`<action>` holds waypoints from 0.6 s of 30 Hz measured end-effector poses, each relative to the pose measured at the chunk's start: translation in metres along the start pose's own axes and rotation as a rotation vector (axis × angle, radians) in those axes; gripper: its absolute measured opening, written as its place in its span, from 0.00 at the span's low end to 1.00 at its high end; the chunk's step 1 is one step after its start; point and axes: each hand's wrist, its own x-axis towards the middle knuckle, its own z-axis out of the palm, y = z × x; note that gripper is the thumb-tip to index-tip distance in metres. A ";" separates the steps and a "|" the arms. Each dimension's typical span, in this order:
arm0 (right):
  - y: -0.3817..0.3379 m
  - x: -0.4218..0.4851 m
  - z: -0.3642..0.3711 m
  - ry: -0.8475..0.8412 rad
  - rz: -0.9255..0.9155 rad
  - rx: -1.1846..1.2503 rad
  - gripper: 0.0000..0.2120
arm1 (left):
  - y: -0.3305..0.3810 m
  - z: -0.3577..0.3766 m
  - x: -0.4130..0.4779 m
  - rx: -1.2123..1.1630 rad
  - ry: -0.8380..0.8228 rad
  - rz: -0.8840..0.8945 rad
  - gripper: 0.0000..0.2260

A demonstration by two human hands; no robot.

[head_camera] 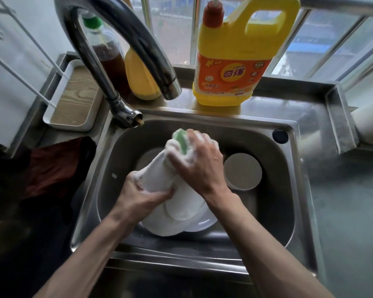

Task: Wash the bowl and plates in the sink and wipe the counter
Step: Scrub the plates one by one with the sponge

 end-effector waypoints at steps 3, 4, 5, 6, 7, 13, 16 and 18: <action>0.002 0.001 0.001 -0.005 -0.095 -0.057 0.20 | -0.002 0.002 0.000 0.022 -0.010 0.008 0.16; 0.006 0.000 0.000 0.024 -0.032 -0.016 0.20 | -0.002 0.003 0.000 0.036 -0.024 0.011 0.15; 0.011 -0.001 0.000 0.054 0.065 0.041 0.19 | -0.001 0.005 -0.001 0.042 -0.039 0.006 0.13; 0.017 -0.003 -0.001 0.081 0.169 0.108 0.20 | -0.002 0.007 -0.001 0.049 -0.049 0.005 0.12; 0.022 -0.005 -0.001 0.102 0.269 0.177 0.21 | -0.001 0.009 -0.001 0.057 -0.054 0.004 0.12; 0.042 -0.006 -0.005 0.078 0.762 0.420 0.19 | 0.002 0.006 -0.005 -0.038 0.025 -0.006 0.10; 0.040 -0.005 -0.011 0.064 0.742 0.389 0.18 | -0.004 0.003 -0.009 -0.104 0.042 -0.050 0.16; 0.035 -0.003 -0.017 0.065 0.619 0.337 0.21 | -0.005 0.000 -0.007 -0.109 0.037 -0.088 0.20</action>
